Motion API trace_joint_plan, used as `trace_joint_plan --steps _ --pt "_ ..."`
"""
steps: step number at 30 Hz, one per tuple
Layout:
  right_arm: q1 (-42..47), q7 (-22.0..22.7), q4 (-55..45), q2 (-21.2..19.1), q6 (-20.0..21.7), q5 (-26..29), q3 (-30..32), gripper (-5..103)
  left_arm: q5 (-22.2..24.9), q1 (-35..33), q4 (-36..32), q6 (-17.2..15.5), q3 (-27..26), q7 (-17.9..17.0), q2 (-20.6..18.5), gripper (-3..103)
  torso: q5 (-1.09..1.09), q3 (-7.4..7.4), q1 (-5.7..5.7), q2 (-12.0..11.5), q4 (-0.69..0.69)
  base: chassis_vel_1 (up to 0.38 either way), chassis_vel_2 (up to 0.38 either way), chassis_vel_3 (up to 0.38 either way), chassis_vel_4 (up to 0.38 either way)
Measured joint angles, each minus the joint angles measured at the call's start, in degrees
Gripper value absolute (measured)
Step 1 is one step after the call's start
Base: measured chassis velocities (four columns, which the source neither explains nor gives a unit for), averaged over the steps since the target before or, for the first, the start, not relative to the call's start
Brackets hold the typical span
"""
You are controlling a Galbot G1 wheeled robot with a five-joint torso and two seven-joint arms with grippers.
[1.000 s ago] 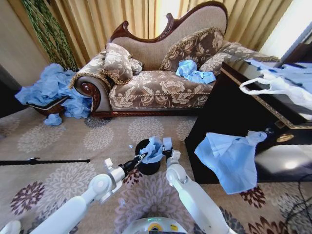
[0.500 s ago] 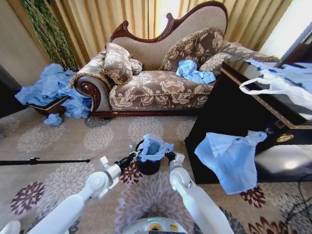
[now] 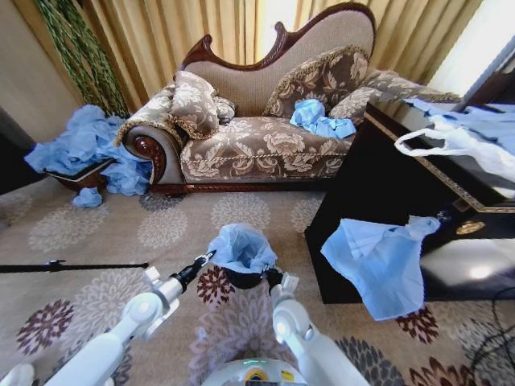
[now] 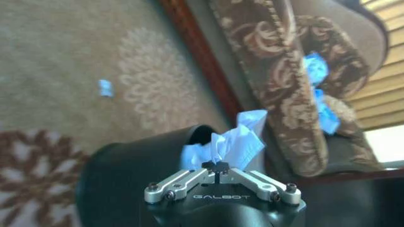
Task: Place a garbage bag over the trash bin.
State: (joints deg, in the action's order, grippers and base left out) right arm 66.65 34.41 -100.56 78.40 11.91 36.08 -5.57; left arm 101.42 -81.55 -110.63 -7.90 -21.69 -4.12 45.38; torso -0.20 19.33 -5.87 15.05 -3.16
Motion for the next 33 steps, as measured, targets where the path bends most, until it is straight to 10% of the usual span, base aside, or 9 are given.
trace_joint_plan --steps 33 --pt "-12.1 -5.6 23.3 4.5 -2.7 -3.9 8.5 0 -10.5 27.5 31.2 0.6 14.3 -1.2 13.0 0 0.01 0.02 -0.02 0.0 -0.01 0.0 0.0 0.0 0.0"
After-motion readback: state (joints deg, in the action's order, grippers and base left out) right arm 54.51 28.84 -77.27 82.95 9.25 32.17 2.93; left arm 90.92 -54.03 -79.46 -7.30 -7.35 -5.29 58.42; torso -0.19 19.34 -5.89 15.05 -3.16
